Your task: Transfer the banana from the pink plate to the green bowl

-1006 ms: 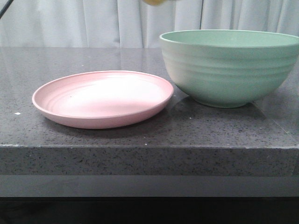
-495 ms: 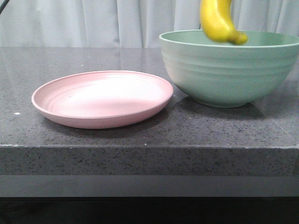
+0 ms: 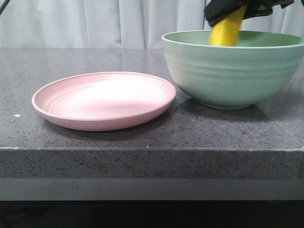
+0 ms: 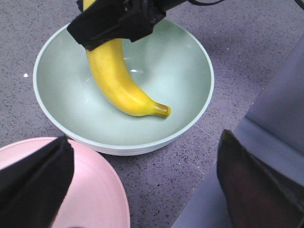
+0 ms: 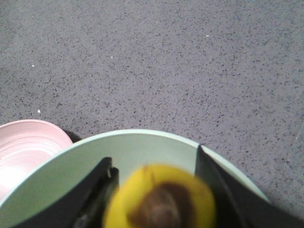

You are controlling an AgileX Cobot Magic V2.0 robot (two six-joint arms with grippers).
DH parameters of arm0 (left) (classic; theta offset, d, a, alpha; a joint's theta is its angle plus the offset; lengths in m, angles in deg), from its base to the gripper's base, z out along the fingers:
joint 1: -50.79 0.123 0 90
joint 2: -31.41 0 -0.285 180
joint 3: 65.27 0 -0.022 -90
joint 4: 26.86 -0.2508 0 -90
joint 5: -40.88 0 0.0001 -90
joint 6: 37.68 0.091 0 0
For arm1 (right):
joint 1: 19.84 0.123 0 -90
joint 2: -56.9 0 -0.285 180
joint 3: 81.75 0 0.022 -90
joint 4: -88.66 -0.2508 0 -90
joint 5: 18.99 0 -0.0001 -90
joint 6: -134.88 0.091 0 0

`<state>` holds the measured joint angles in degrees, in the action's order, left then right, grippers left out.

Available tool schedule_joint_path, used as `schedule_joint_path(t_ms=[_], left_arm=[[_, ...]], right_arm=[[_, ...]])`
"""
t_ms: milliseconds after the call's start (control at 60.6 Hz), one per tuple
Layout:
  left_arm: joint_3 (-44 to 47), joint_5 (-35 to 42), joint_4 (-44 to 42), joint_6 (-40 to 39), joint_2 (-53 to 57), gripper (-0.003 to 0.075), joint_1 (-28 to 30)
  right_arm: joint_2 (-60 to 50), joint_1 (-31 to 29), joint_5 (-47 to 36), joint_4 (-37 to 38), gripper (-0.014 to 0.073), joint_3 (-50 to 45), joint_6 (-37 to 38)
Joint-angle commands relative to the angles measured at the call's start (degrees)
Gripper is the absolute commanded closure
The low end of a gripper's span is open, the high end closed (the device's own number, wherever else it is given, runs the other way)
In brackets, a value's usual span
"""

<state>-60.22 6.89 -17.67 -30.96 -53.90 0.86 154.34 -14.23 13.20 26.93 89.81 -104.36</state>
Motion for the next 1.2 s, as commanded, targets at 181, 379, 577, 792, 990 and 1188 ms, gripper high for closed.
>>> schedule_joint_path(t_ms=[181, 379, 577, 792, 990, 1188], left_arm=[[-1.87, 3.92, 0.96, -0.16, 1.51, 0.0121, 0.01], [-1.87, 5.77, 0.96, -2.22, 1.51, 0.0162, 1.42], [-1.87, 7.24, 0.84, -3.22, 1.51, 0.0416, 12.61], [-1.87, 5.14, 0.63, -3.22, 1.73, 0.0741, 28.04], [1.61, 2.14, -0.25, -3.22, 6.77, 0.0741, 38.41], [11.5, 6.35, -0.29, -3.33, 16.23, 0.0741, 42.71]], right_arm=[[-2.63, -0.38, 0.41, -2.31, 0.0045, 2.08, -0.78], [-7.75, -0.38, 3.19, 0.21, 0.0166, 2.82, 12.52], [-11.87, -0.38, 12.62, 18.86, 0.0536, 9.91, 34.06], [-12.31, -0.38, 26.19, 41.24, 0.0655, 17.57, 49.52], [-17.41, -0.38, 21.27, 55.87, 0.0655, 12.02, 56.21], [-29.26, 0.21, 4.25, 56.15, 0.0655, -3.64, 56.22]])
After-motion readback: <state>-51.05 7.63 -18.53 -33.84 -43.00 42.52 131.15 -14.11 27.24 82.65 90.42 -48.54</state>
